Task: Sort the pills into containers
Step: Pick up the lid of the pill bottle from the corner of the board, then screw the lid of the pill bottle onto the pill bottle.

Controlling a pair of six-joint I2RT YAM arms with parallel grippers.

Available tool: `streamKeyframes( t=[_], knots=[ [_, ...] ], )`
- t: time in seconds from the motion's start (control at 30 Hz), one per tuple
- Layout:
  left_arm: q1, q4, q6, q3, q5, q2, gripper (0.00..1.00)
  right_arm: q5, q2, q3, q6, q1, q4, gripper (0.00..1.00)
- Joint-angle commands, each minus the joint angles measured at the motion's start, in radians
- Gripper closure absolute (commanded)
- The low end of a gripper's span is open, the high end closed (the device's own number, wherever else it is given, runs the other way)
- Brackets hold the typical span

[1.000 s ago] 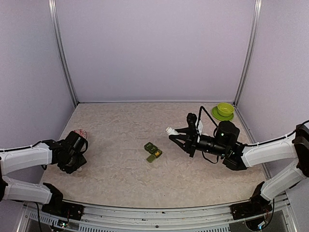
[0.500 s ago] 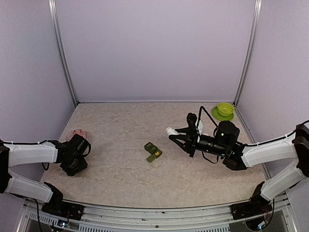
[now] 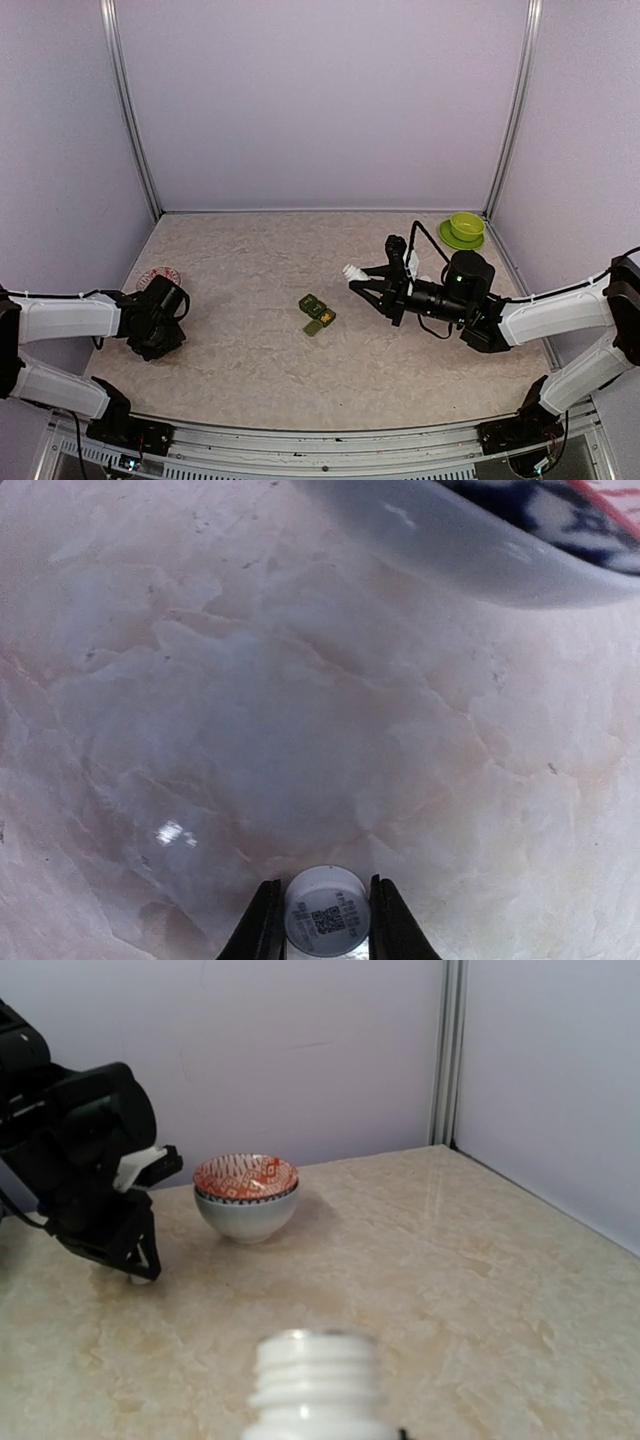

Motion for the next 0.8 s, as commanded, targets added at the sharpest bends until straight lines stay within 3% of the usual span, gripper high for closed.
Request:
streamKeyframes(
  t=[0.0,0.4,0.77],
  knots=[
    [-0.032,0.070,0.061,0.025,0.075,-0.006,0.81,-0.022,0.020,0.030,-0.019,0.012,0.000,0.94],
    [-0.189,0.466,0.228,0.148,0.325,0.017,0.80,-0.032,0.040,0.054,-0.065,0.053,-0.052,0.95],
    [-0.356,0.609,0.341,0.423,0.567,0.202,0.80,-0.010,0.079,0.073,-0.092,0.103,-0.044,0.96]
  ],
)
